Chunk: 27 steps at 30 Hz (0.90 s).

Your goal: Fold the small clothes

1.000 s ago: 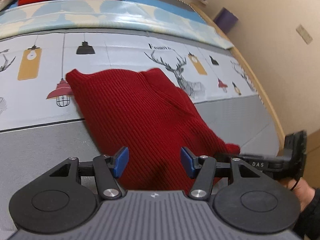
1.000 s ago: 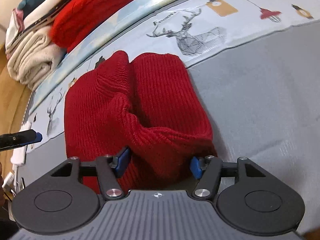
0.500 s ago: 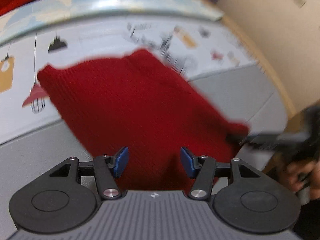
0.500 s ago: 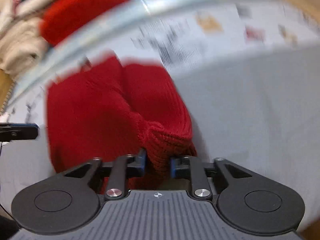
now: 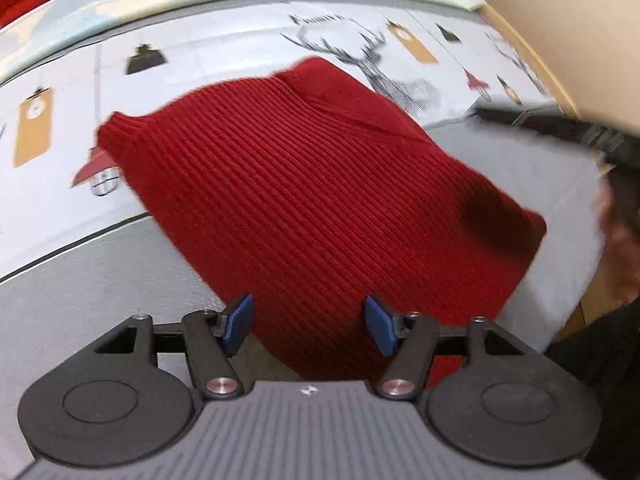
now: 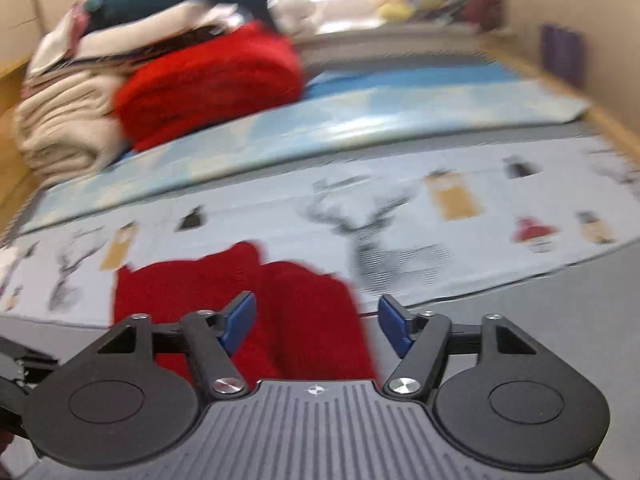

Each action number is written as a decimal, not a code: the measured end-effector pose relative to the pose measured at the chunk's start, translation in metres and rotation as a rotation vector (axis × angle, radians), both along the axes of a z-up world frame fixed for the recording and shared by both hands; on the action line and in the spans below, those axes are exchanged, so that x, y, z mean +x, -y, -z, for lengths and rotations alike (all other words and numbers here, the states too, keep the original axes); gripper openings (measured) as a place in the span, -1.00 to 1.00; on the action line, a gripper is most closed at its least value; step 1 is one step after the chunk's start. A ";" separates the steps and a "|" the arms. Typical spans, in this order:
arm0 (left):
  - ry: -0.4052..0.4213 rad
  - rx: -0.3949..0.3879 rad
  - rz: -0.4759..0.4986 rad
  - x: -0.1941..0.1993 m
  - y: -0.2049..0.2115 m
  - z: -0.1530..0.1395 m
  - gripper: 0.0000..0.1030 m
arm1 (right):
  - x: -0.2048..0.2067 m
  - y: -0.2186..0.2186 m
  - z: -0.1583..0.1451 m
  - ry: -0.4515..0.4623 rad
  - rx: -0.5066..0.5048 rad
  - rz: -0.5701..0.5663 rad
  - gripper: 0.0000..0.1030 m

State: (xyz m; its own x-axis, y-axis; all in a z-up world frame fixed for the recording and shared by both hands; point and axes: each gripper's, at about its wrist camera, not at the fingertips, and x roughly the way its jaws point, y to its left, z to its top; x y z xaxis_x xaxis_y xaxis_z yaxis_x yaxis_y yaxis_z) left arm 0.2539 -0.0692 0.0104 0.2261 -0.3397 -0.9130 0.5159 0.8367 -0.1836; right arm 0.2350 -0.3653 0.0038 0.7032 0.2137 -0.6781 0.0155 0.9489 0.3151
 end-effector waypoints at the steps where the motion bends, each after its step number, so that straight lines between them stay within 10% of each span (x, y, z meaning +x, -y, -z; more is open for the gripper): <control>1: 0.000 -0.007 -0.015 0.001 -0.003 -0.002 0.32 | 0.013 -0.005 0.012 -0.051 0.048 -0.041 0.50; 4: 0.001 -0.012 -0.039 0.004 -0.010 -0.005 0.32 | 0.047 -0.020 0.046 -0.220 0.169 -0.128 0.50; 12: 0.009 -0.026 -0.065 0.009 -0.024 -0.012 0.32 | 0.077 -0.038 0.057 -0.199 0.045 -0.111 0.58; 19: 0.011 -0.023 -0.077 0.008 -0.029 -0.014 0.32 | 0.071 -0.050 0.050 -0.174 0.058 -0.150 -0.26; 27: 0.022 -0.029 -0.090 0.006 -0.032 -0.015 0.32 | 0.062 -0.037 0.029 -0.064 0.027 -0.078 -0.59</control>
State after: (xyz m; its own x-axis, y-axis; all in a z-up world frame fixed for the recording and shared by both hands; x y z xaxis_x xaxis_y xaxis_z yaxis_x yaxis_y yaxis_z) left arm 0.2604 -0.0375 0.0255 0.2763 -0.3435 -0.8976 0.4431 0.8743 -0.1982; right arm 0.2968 -0.3284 -0.0254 0.6389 0.2850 -0.7146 -0.0374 0.9392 0.3412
